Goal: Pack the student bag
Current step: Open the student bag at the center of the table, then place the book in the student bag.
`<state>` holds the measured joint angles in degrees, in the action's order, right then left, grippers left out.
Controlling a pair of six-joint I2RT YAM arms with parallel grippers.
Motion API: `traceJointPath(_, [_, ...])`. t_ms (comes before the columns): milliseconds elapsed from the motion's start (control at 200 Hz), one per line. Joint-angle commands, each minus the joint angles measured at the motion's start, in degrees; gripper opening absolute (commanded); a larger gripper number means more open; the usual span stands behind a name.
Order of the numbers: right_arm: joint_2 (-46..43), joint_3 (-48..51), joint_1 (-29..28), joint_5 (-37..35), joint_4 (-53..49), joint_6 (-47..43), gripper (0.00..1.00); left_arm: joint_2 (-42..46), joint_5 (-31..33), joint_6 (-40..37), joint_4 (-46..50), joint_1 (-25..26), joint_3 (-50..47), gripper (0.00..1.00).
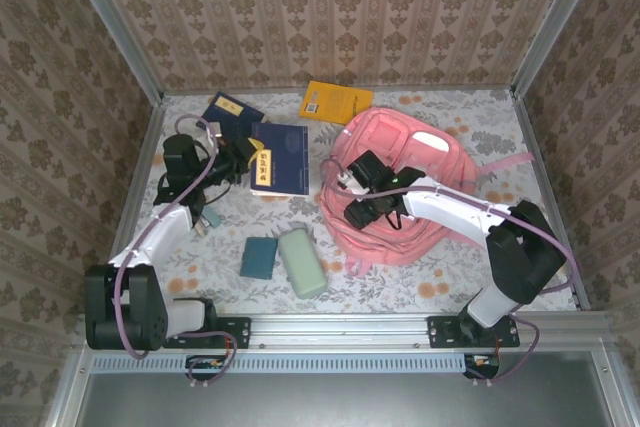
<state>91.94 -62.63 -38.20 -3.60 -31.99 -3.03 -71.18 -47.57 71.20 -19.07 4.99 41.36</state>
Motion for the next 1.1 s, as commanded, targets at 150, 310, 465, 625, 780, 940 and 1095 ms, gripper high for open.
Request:
traceJointPath(150, [4.3, 1.5, 0.1, -7.9, 0.4, -4.3, 0.53, 2.8, -1.3, -3.2, 1.0, -1.1, -0.6, 0.0])
traceJointPath(310, [3.7, -2.9, 0.1, -7.9, -2.3, -1.0, 0.0, 3.0, -1.5, -4.2, 1.9, -1.8, -0.9, 0.0])
traceJointPath(465, [0.3, -9.4, 0.6, -5.0, -4.7, 2.8, 0.0, 2.8, -1.1, -5.9, 3.3, -2.3, -1.7, 0.0])
traceJointPath(625, [-0.6, -19.1, 2.9, 0.1, -8.6, 7.5, 0.0, 2.3, 0.4, -8.2, 4.9, -2.3, -2.3, 0.0])
traceJointPath(780, [1.5, -28.8, 5.4, 4.3, -13.0, 10.9, 0.0, 1.5, 1.5, -7.8, 3.6, -1.6, -3.1, 0.0])
traceJointPath(940, [3.7, -37.4, 7.7, 10.3, -15.6, 16.2, 0.0, 0.7, 5.3, -6.6, 1.6, 2.6, -3.9, 0.0])
traceJointPath(1095, [4.3, -41.7, 8.1, 13.1, -15.3, 20.1, 0.0, -3.3, 11.6, -3.4, -4.8, 8.7, -3.7, 0.0])
